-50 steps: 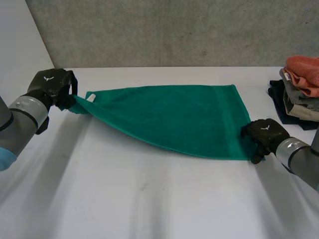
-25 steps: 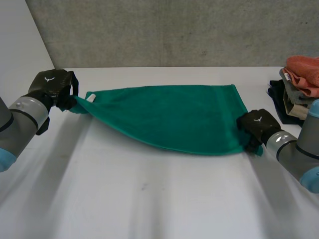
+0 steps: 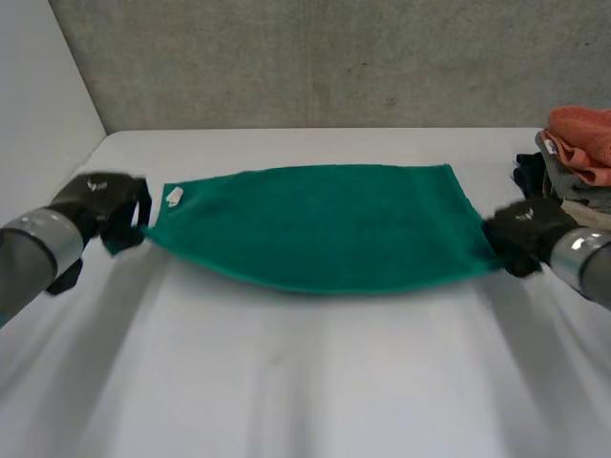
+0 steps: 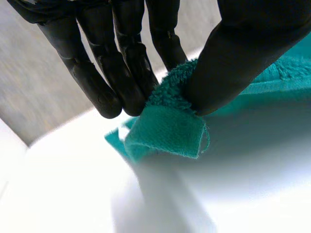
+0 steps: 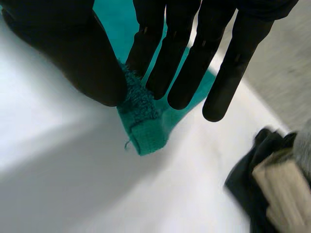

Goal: Fold the laundry.

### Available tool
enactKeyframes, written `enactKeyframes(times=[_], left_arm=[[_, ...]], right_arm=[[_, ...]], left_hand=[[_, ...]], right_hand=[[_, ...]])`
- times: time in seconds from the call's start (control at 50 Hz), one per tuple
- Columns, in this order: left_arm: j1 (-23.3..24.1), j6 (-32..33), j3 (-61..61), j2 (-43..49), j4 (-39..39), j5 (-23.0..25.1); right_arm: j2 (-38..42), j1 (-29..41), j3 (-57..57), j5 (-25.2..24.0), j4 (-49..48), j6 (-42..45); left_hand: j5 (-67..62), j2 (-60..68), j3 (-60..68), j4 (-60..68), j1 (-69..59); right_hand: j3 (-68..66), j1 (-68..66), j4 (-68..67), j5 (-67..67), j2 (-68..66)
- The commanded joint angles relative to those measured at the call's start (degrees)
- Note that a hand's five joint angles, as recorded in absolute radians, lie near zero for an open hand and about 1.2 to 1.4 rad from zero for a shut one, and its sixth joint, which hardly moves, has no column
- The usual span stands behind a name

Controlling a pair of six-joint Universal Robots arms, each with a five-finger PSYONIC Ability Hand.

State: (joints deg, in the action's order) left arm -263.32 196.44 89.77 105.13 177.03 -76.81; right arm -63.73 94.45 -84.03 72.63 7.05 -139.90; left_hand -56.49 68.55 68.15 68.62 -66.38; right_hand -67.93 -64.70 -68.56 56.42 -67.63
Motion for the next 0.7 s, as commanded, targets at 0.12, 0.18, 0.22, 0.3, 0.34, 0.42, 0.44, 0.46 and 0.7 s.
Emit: enactKeyframes(times=[0.12, 0.18, 0.22, 0.3, 0.34, 0.42, 0.44, 0.46, 0.7], left_arm=[[-5.72, 25.56, 7.53, -4.85, -30.87, 3.15], [-4.32, 26.28, 5.87, -3.1, -27.81, 3.86], [-3.52, 25.32, 4.55, -1.35, -25.26, 3.51], [-0.98, 19.18, -1.94, 4.62, -18.32, 1.84], [-0.1, 16.53, -4.67, 6.74, -16.64, 1.31], [2.71, 11.26, -11.79, 11.93, -13.03, 0.17], [3.76, 10.03, -14.68, 13.94, -12.07, -0.44], [4.3, 9.58, -16.1, 15.0, -11.71, -0.8], [10.36, 8.61, -35.88, 28.45, -12.58, -13.63]], right_arm=[[-7.82, -7.89, -3.08, 0.32, 41.13, 31.27], [-7.38, -6.31, -1.32, 0.06, 34.47, 25.76], [-6.24, -5.42, -0.35, -0.03, 31.03, 22.84], [-0.98, -2.26, 2.81, -0.38, 20.15, 16.34], [0.7, -1.47, 3.78, -0.03, 16.35, 14.4], [4.31, 0.11, 5.8, 2.34, 7.56, 10.62], [5.71, 0.55, 6.59, 3.82, 4.59, 9.57], [6.24, 0.82, 6.94, 4.71, 3.08, 9.12], [14.33, 2.84, 13.88, 9.64, -9.33, 8.06]], left_hand=[[-13.51, 11.45, 11.85, 11.38, -13.62], [-13.51, 11.45, 11.85, 11.38, -13.62], [-13.51, 11.45, 11.85, 11.38, -13.62], [-13.51, 11.45, 11.85, 11.38, -13.62], [-13.51, 11.45, 11.85, 11.38, -13.62], [-13.51, 11.45, 11.85, 11.38, -13.62], [-13.51, 11.45, 11.85, 11.38, -13.62], [-13.51, 11.45, 11.85, 11.38, -13.62], [-13.51, 11.45, 11.85, 11.38, -13.62]], right_hand=[[-12.07, -15.3, -11.44, 13.58, -12.37], [-12.07, -15.3, -11.44, 13.58, -12.37], [-12.07, -15.3, -11.44, 13.58, -12.37], [-12.07, -15.3, -11.44, 13.58, -12.37], [-12.07, -15.3, -11.44, 13.58, -12.37], [-12.07, -15.3, -11.44, 13.58, -12.37], [-12.07, -15.3, -11.44, 13.58, -12.37], [-12.07, -15.3, -11.44, 13.58, -12.37], [-12.07, -15.3, -11.44, 13.58, -12.37]])
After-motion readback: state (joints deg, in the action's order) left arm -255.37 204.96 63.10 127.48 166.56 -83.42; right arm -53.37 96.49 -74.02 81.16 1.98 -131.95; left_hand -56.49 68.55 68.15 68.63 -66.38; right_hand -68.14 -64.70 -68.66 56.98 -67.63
